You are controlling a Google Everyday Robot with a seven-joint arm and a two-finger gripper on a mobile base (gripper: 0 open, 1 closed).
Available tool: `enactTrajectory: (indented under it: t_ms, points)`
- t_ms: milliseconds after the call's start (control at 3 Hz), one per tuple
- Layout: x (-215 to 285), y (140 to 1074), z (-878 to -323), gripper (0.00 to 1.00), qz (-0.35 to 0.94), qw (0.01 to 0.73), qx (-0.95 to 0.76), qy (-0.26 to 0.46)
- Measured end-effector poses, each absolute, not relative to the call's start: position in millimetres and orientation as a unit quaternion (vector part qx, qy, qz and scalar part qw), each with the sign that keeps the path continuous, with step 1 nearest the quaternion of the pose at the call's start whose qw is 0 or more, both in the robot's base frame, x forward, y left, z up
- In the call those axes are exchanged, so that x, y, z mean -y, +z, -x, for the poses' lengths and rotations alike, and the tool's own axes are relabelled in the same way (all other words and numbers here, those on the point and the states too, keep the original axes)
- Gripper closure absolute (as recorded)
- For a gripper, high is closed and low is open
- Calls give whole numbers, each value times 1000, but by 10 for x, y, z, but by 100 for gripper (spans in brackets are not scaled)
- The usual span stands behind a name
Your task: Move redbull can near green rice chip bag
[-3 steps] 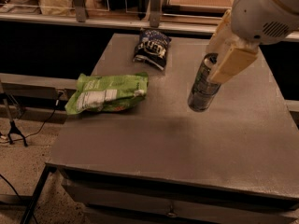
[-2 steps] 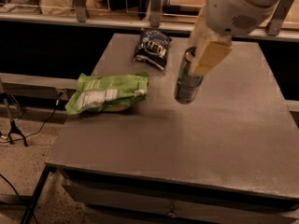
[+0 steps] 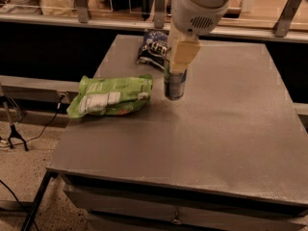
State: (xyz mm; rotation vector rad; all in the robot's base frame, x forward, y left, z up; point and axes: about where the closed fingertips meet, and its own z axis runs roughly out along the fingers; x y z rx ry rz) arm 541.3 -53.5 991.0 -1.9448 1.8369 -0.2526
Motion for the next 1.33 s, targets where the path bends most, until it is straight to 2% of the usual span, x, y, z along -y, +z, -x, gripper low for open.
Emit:
enactTrajectory:
  t_ms: [333, 667, 1000, 1333]
  points:
    - [408, 9762, -5533, 84, 715, 209, -662, -83]
    - [298, 9625, -5570, 61, 730, 198, -652, -52]
    - [273, 9602, -5571, 38, 732, 197, -650, -47]
    - [265, 9602, -5570, 7, 732, 198, -650, -47]
